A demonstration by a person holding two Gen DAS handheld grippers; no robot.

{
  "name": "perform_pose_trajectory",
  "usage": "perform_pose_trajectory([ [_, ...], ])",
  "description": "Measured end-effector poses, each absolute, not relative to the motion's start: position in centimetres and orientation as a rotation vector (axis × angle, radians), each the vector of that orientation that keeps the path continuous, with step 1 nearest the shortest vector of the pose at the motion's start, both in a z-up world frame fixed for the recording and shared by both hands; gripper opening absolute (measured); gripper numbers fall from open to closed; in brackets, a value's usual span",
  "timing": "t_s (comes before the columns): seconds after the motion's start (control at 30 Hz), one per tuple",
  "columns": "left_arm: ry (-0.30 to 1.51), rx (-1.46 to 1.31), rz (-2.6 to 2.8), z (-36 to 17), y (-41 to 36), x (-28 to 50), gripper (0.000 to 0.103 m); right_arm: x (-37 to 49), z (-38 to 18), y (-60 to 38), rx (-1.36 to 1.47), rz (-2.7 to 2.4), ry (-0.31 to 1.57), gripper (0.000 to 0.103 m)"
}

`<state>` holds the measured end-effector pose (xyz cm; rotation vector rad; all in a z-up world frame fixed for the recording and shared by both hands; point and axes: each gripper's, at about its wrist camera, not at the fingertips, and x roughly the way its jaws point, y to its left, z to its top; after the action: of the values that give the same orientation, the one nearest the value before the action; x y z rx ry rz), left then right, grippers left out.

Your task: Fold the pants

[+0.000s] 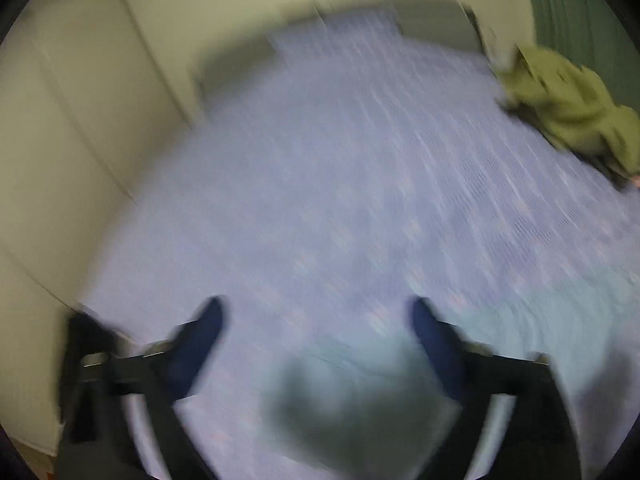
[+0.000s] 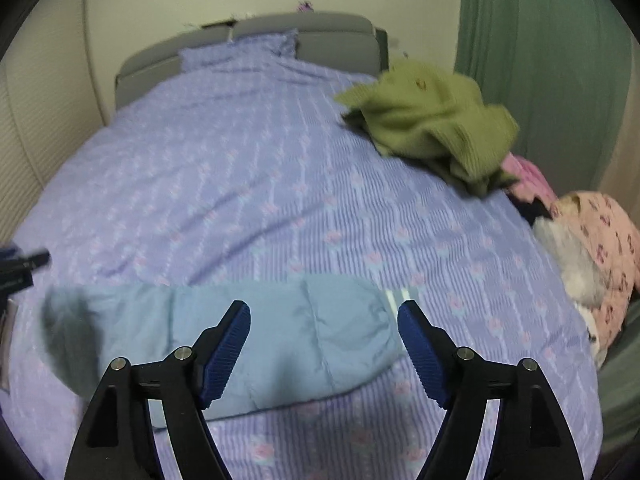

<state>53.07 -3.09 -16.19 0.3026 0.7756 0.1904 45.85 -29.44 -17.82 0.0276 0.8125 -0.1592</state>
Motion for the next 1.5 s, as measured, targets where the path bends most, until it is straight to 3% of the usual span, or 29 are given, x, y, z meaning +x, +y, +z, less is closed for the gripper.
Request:
perform_pose_trajectory([
  [0.03, 0.727, 0.303, 0.130, -15.2, -3.4, 52.3, 0.103, 45.8, -17.5, -29.4, 0.022, -0.158, 0.802, 0.078],
  [0.13, 0.826, 0.254, -0.147, -15.9, -4.7, 52.4, 0.100, 45.9, -17.3, -30.5, 0.038, -0.180, 0.782, 0.078],
  [0.2, 0.912, 0.221, -0.280, -18.0, -6.0, 52.7, 0.090, 45.9, -18.4, -32.3, 0.093, -0.211, 0.807, 0.078],
  [0.27, 0.979, 0.220, -0.316, -20.5, -7.3, 53.1, 0.069, 45.6, -20.1, -34.6, 0.184, -0.240, 0.840, 0.078],
  [0.37, 1.098, 0.230, -0.365, -24.6, -9.2, 53.8, 0.052, 45.6, -23.3, -37.4, 0.292, -0.280, 0.913, 0.078],
  [0.6, 1.216, 0.301, -0.267, -30.0, -9.9, 54.5, 0.052, 48.0, -27.9, -38.9, 0.397, -0.245, 0.999, 0.077],
  [0.67, 1.234, 0.298, -0.223, -30.8, -9.5, 55.0, 0.052, 49.0, -29.2, -38.9, 0.434, -0.232, 1.037, 0.065],
  [0.7, 1.246, 0.291, -0.216, -31.2, -9.4, 55.3, 0.053, 49.3, -29.7, -38.7, 0.423, -0.227, 1.056, 0.045],
  [0.73, 1.257, 0.275, -0.216, -31.5, -9.3, 55.5, 0.054, 49.7, -30.1, -38.6, 0.397, -0.247, 1.084, 0.037],
  [0.8, 1.278, 0.263, -0.212, -31.7, -9.2, 55.7, 0.055, 49.6, -30.5, -38.8, 0.390, -0.291, 1.094, 0.036],
  [0.9, 1.281, 0.245, -0.207, -31.0, -8.8, 55.7, 0.055, 49.3, -29.9, -38.5, 0.360, -0.358, 1.097, 0.038],
  [0.97, 1.217, 0.200, -0.218, -28.5, -7.7, 54.8, 0.057, 48.4, -27.7, -37.4, 0.260, -0.421, 1.064, 0.047],
  [1.0, 1.180, 0.185, -0.222, -27.2, -7.0, 54.3, 0.060, 47.7, -26.2, -36.5, 0.202, -0.449, 1.022, 0.058],
  [1.07, 1.075, 0.128, -0.251, -23.7, -4.4, 52.1, 0.077, 46.4, -23.1, -34.4, 0.124, -0.407, 0.948, 0.074],
  [1.17, 0.998, 0.096, -0.260, -20.8, 0.3, 49.9, 0.080, 44.9, -19.7, -29.7, 0.049, -0.287, 0.879, 0.076],
  [1.3, 1.039, 0.057, -0.251, -21.4, 7.6, 50.2, 0.078, 45.1, -18.7, -23.2, 0.037, -0.114, 0.875, 0.077],
  [1.37, 1.091, 0.007, -0.294, -22.7, 10.3, 50.9, 0.068, 45.6, -19.8, -19.3, -0.004, -0.056, 0.901, 0.077],
  [1.5, 1.165, -0.135, -0.379, -25.1, 12.9, 52.8, 0.060, 46.4, -21.8, -13.7, -0.033, 0.035, 0.934, 0.077],
])
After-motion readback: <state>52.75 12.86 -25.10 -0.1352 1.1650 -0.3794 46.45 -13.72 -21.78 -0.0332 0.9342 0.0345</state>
